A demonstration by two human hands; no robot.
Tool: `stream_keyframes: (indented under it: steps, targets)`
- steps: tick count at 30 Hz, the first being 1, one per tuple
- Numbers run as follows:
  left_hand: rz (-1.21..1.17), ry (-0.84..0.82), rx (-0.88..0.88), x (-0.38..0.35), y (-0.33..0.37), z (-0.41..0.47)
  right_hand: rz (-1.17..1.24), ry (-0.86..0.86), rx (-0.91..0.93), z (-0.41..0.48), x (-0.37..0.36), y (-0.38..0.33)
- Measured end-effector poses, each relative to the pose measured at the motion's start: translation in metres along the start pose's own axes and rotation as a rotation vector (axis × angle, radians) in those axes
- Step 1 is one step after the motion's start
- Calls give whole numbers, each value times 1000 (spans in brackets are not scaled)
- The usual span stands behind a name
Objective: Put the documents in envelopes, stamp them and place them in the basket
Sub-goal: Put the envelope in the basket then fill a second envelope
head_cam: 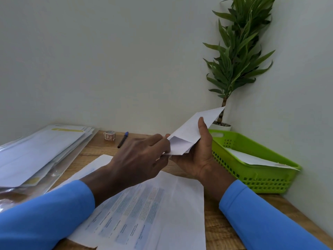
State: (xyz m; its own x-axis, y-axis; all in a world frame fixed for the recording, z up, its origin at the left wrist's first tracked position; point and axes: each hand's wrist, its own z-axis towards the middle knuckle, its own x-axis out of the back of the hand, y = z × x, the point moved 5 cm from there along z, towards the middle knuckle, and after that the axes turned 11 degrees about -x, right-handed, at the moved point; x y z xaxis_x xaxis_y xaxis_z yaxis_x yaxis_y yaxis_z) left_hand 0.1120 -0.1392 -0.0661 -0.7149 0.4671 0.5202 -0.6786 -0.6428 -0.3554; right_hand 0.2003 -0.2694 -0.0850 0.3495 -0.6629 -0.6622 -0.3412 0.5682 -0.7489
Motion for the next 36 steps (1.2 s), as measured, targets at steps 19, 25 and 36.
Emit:
stream_keyframes:
  steps: [19,25,36]
  targets:
    - [60,12,-31,-4,3,-1,-7,-18,-38,-3,-3,3]
    - [144,86,78,8,-7,-2,-55,-73,-104,-9,-24,28]
    - [76,98,120,18,-19,2,6,-62,-74,0,-16,28]
